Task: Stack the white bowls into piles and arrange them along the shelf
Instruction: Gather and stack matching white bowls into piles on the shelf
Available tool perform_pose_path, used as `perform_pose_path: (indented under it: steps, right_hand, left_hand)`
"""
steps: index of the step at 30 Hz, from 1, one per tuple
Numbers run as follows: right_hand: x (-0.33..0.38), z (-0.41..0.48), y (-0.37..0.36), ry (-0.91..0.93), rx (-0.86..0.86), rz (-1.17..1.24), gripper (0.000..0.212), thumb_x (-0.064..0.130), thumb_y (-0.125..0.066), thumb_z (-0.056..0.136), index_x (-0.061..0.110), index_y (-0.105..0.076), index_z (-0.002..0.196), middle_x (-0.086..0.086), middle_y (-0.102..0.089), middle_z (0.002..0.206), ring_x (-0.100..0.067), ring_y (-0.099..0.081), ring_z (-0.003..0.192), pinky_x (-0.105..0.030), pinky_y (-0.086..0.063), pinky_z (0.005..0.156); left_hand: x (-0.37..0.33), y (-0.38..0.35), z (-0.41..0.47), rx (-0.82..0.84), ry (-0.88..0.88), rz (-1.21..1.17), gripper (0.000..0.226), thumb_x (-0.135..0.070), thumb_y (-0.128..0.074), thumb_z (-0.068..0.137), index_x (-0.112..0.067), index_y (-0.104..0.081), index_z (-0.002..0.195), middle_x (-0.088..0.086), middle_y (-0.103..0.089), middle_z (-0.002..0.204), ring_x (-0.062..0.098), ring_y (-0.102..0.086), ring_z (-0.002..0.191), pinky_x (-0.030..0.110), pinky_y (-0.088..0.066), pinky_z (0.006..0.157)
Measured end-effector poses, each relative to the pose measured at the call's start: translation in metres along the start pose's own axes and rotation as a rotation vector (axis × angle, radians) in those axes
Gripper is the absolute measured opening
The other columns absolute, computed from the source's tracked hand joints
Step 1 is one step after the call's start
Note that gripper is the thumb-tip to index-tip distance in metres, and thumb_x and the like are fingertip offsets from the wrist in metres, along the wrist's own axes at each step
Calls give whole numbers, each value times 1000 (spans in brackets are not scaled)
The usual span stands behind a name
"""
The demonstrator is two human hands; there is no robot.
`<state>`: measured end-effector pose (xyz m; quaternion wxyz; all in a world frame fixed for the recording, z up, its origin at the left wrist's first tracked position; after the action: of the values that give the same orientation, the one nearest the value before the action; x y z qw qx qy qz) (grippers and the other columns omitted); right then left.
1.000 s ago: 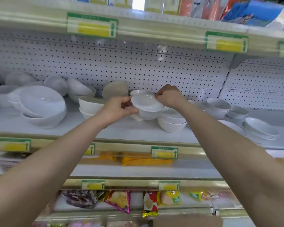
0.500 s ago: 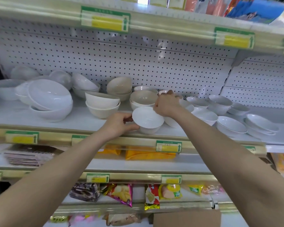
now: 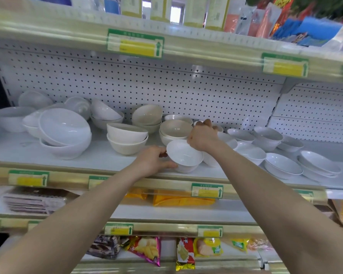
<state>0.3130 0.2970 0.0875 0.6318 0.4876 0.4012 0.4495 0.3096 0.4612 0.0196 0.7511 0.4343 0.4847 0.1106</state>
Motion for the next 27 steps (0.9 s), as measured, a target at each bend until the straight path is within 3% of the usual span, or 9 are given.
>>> perform_pose_path:
  steps: [5,9,14,19,23,27]
  right_hand:
    - [-2,4,-6,25,76,31,26,21,-48,91,7,-58,111,-7,-51,115,-28,-32,123,-47,-33,98]
    - [4,7,0,21,64,24,19,19,-47,91,10,-56,103,-5,-51,103,-28,-35,119,-47,-33,95]
    - [12,11,26,-61,-65,32,14,14,-41,91,13,-54,95,-6,-49,93,-29,-39,115,-42,-34,91]
    - [38,13,29,-13,-76,121,31,17,-39,92,23,-66,107,-7,-61,111,-31,-40,114,-39,-33,87]
    - [76,19,28,92,-43,198,34,26,-35,96,29,-64,113,-6,-58,122,-31,-41,119,-42,-36,94]
    - [118,34,20,143,77,216,41,41,-32,99,24,-62,123,-6,-58,126,-30,-44,119,-39,-32,88]
  left_hand:
    - [4,2,3,36,11,23,69,-63,-74,64,-30,-65,123,-8,-67,118,10,-61,110,35,-52,92]
    - [-4,16,-1,3,-33,73,66,-44,-80,72,-24,-59,131,0,-63,117,17,-59,109,39,-51,94]
    - [-20,55,-23,-196,-169,155,38,-27,-74,83,-16,-67,118,1,-65,101,18,-62,91,40,-53,85]
    - [-20,106,-44,-438,-268,127,30,-19,-70,86,-22,-70,116,-1,-65,104,19,-63,90,33,-50,81]
    - [11,138,-43,-517,-150,252,49,-29,-70,87,-14,-59,133,8,-56,124,29,-50,116,33,-39,96]
    - [57,144,-38,-453,62,300,60,-45,-59,91,-9,-52,139,14,-53,128,35,-48,121,40,-39,103]
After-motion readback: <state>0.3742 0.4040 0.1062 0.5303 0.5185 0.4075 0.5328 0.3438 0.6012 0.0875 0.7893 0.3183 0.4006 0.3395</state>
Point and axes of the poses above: each hand's wrist, its own z-axis towards the middle knuckle, its own y-axis out of the back of the hand, x = y × z, the point moved 9 cm from there along z, towards the middle knuckle
